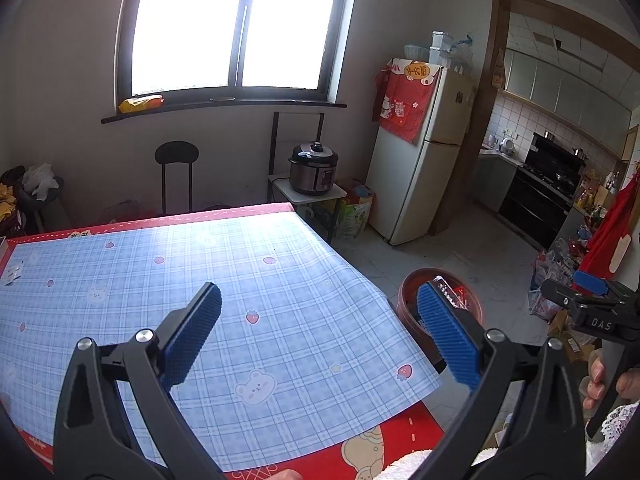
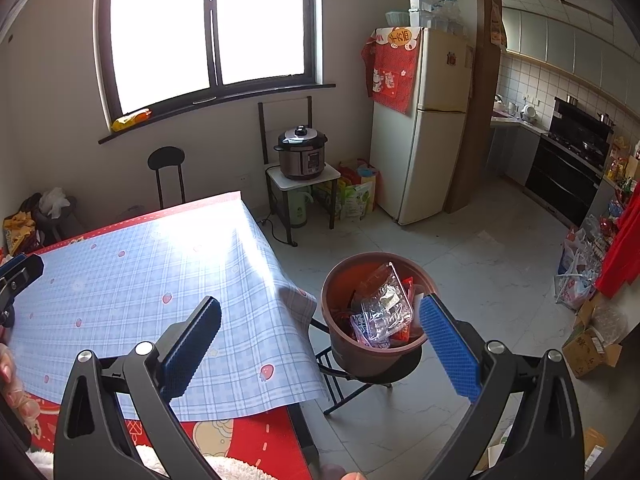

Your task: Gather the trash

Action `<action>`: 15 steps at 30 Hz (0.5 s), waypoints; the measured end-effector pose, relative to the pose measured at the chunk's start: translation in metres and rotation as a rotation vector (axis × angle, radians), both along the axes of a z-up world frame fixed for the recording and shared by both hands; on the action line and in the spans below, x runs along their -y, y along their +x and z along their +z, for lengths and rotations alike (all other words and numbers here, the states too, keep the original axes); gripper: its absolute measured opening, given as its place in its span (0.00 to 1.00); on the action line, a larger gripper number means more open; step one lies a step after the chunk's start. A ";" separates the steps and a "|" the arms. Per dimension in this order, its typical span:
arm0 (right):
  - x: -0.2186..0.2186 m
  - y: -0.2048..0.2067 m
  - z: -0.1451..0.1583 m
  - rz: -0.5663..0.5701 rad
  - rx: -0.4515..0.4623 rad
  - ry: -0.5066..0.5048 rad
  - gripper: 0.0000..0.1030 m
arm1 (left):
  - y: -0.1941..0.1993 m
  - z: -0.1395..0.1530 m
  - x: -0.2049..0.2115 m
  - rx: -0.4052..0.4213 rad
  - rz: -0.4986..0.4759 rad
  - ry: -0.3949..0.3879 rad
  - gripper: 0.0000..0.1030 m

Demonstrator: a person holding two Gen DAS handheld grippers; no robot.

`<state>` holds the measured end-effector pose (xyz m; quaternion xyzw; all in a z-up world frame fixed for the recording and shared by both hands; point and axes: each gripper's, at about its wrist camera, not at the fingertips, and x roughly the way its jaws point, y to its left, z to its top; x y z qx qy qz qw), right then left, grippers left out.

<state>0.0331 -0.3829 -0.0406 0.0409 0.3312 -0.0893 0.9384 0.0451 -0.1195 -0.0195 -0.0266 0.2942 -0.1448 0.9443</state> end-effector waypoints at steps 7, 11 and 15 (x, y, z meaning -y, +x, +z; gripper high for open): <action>0.001 -0.003 0.001 -0.008 0.005 -0.004 0.95 | 0.001 0.006 0.002 0.007 0.001 0.005 0.94; 0.001 -0.005 0.003 -0.013 0.015 -0.010 0.95 | 0.001 0.008 0.001 0.029 -0.003 0.010 0.94; 0.003 -0.004 0.007 -0.029 0.025 0.000 0.95 | 0.003 0.015 0.005 0.048 -0.016 0.032 0.94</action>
